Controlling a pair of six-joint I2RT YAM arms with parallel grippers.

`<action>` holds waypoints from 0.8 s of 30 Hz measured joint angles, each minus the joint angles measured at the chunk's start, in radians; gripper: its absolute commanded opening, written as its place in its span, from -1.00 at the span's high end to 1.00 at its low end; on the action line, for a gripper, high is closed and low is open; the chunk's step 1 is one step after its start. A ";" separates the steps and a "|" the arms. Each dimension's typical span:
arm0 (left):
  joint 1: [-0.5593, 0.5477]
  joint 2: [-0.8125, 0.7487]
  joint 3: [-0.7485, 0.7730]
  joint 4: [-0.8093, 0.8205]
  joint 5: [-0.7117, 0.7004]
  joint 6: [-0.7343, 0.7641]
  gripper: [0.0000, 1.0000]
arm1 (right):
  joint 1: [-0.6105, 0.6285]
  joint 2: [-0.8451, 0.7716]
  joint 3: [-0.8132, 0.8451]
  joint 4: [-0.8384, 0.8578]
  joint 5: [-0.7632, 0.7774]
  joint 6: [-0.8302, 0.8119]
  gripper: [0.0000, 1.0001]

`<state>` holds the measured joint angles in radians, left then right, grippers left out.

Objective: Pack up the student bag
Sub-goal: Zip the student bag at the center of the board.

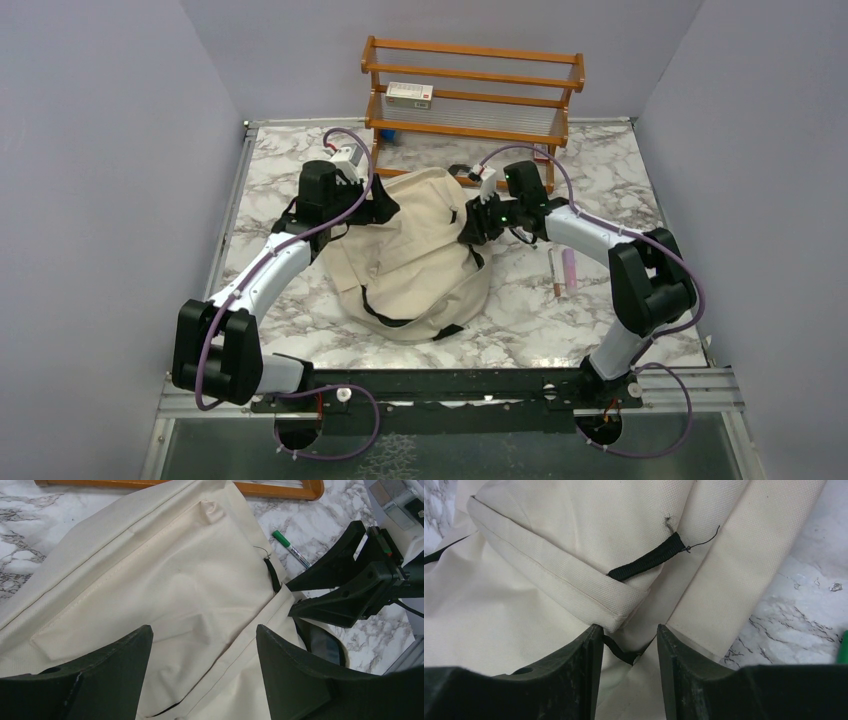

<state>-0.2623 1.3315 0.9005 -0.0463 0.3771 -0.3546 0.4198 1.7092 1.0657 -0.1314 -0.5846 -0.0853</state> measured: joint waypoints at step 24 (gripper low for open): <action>0.000 0.003 -0.013 0.001 0.002 -0.003 -0.54 | 0.000 -0.010 -0.055 0.016 -0.009 -0.021 0.67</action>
<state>-0.2623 1.3346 0.8879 -0.0452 0.3786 -0.3573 0.4198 1.6997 1.0107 -0.1154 -0.5934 -0.1059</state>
